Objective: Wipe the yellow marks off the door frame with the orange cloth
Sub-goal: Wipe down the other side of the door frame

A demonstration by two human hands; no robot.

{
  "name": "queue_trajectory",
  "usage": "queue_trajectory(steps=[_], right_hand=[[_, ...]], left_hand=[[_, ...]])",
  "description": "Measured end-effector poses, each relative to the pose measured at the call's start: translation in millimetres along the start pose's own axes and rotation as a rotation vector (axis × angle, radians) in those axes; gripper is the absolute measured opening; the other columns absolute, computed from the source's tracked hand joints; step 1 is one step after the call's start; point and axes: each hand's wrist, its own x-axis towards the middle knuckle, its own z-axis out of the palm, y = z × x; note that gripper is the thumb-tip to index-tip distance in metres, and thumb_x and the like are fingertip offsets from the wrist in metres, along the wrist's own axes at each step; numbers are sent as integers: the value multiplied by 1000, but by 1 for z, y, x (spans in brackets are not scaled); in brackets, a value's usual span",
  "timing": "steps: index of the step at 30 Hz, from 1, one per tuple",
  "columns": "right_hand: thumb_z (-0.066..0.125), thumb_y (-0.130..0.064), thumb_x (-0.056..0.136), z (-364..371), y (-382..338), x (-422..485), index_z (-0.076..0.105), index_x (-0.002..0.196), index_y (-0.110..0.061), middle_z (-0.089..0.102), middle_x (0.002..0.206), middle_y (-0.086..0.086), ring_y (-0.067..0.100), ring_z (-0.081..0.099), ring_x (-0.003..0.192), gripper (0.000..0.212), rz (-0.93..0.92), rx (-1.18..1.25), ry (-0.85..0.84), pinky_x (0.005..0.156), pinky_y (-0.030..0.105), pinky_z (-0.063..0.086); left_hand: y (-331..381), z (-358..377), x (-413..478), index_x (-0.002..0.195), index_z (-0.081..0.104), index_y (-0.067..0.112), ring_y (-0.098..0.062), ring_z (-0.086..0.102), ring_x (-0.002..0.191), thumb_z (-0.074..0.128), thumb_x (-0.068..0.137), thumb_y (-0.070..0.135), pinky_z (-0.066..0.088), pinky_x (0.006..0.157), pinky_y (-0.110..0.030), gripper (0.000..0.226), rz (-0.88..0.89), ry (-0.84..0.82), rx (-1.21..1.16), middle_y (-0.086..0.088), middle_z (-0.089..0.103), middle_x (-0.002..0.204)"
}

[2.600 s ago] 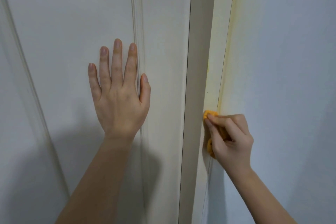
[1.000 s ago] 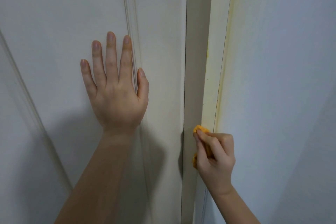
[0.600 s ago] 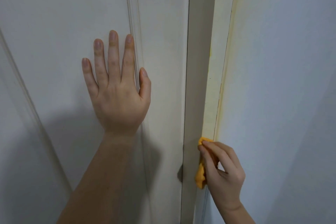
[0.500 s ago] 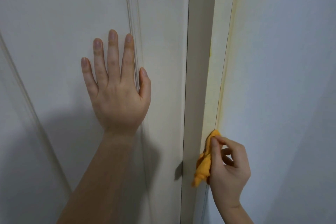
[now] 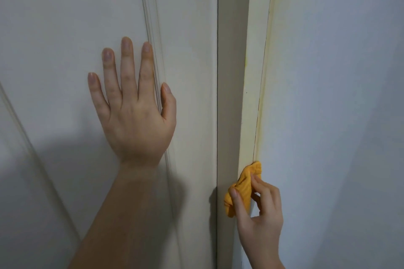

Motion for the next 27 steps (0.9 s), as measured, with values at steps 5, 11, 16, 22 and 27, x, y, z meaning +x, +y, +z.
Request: queue_trajectory(steps=[5, 11, 16, 22, 27], right_hand=[[87, -27, 74, 11, -15, -2, 71, 102, -20, 64, 94, -2, 10, 65, 87, 33, 200, 108, 166, 72, 35, 59], [88, -36, 77, 13, -40, 22, 67, 120, -33, 68, 109, -15, 5, 67, 92, 47, 319, 239, 156, 70, 18, 60], [78, -47, 85, 9, -44, 8, 59, 129, -51, 65, 121, -23, 14, 71, 100, 48, 295, 199, 118, 76, 31, 63], [64, -33, 101, 0, -35, 11, 62, 136, -40, 59, 125, -16, 8, 63, 112, 36, 52, -5, -17, 84, 19, 57], [62, -48, 90, -1, -13, 14, 70, 128, -19, 62, 109, -10, 16, 46, 113, 48, -23, -239, 48, 96, 33, 42]], left_hand=[[-1, 0, 0, 172, 26, 28, -29, 20, 166, 39, 113, 42, 9, 136, -50, 62, 4, -6, -11, -1, 25, 179], [-3, 0, 0, 172, 25, 28, -29, 20, 166, 38, 113, 43, 9, 136, -50, 62, 15, -11, -13, -2, 25, 179], [-3, 1, 0, 172, 26, 27, -29, 20, 166, 38, 112, 42, 9, 136, -50, 63, 22, -11, -20, -2, 25, 179], [-4, 2, 1, 173, 24, 27, -29, 18, 166, 37, 113, 43, 6, 136, -49, 63, 29, -24, -25, -2, 23, 179], [-4, 0, 1, 173, 23, 27, -29, 16, 167, 36, 113, 43, 3, 136, -48, 63, 28, -41, -44, -1, 22, 180]])
